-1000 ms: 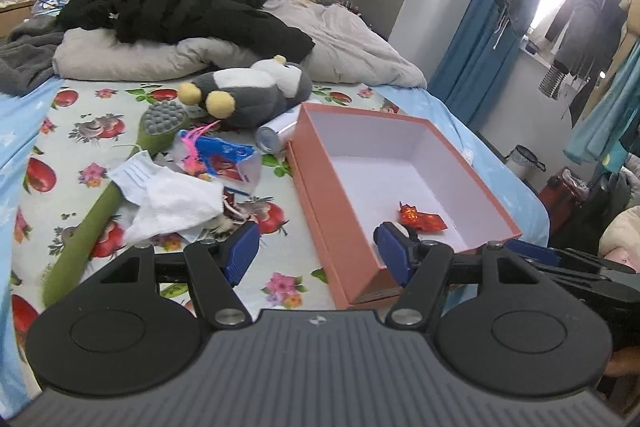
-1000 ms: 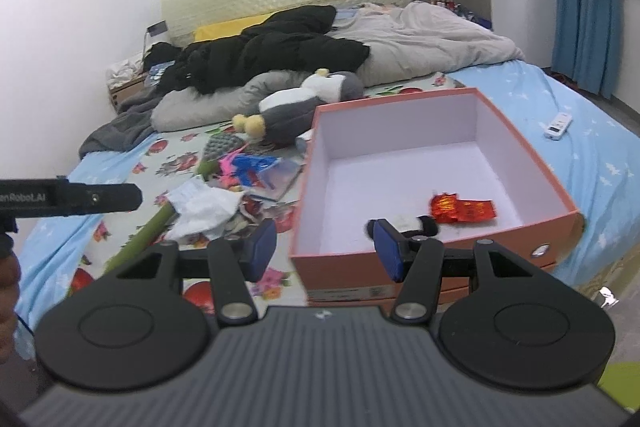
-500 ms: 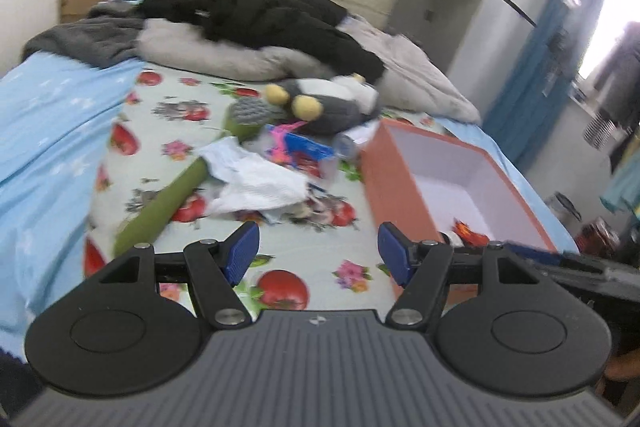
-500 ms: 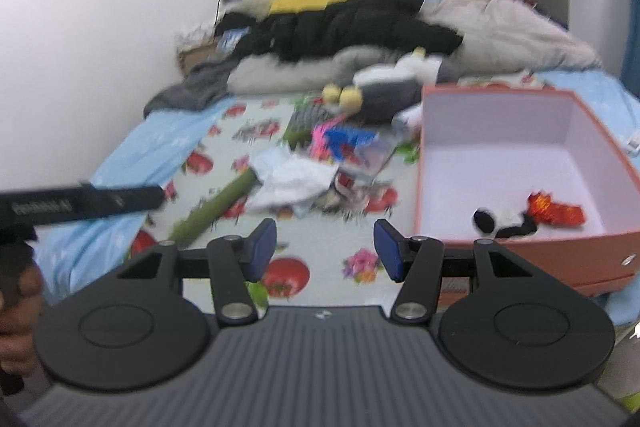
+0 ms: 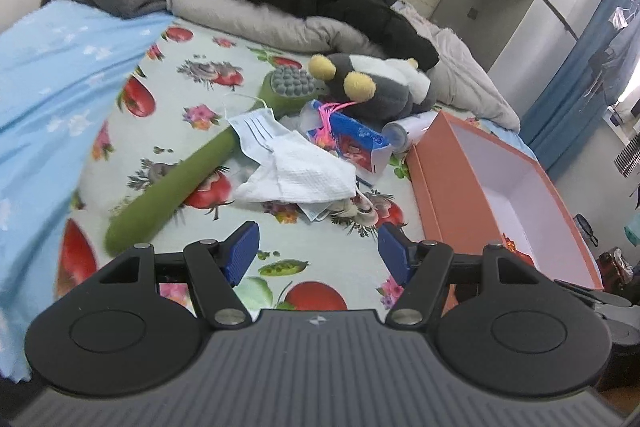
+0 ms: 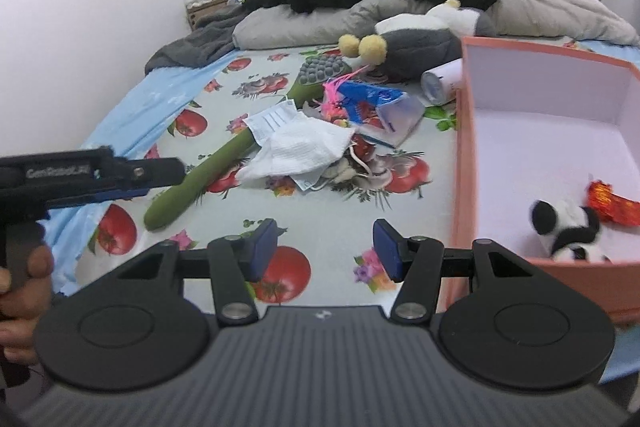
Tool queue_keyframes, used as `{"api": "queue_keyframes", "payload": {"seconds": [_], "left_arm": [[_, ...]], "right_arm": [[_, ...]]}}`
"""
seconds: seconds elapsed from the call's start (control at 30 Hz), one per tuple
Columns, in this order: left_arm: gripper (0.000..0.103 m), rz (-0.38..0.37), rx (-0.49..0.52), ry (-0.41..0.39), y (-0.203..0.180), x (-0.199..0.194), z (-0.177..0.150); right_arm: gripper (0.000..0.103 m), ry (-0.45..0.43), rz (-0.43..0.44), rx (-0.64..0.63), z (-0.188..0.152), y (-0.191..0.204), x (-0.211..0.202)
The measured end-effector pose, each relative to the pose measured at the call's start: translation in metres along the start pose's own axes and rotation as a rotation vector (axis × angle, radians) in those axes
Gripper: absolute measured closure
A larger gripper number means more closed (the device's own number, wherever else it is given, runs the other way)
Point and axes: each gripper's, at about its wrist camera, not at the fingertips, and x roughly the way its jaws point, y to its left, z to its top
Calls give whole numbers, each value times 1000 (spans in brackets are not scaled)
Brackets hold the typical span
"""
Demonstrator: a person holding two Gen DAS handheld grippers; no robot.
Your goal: Organize soft objects
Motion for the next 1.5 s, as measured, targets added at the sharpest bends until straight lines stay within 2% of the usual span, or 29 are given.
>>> {"api": "queue_keyframes", "payload": {"seconds": [0.27,0.43,0.53,0.7,0.8,0.87,0.93,1.03,1.07,1.1,1.2,1.5], "left_arm": [[33,-7,-14,57,17,73,14],[33,5,-31,90,34,113,22],[33,10,-33,104,41,134,27],[32,-4,-4,132,43,169,35],[32,47,48,156,41,195,34],[33,67,86,179,41,209,33],[39,60,78,185,44,216,33],[65,54,93,178,43,219,34],[80,50,95,175,42,219,34],[88,45,96,177,42,219,34],[94,13,89,174,39,214,34],[95,-14,32,104,29,161,30]], "right_arm": [[54,25,15,-85,11,8,66],[66,50,-14,-101,20,4,108],[66,59,-39,-108,23,-1,132],[66,82,-79,-126,27,-5,165],[66,97,-70,-145,26,-4,177],[71,98,-61,-154,26,-3,182],[72,91,-64,-154,26,-2,183],[73,75,-65,-165,27,1,180],[73,72,-66,-172,27,2,178],[73,72,-65,-175,27,3,176],[73,75,-61,-170,27,4,167],[73,70,-48,-171,13,13,126]]}}
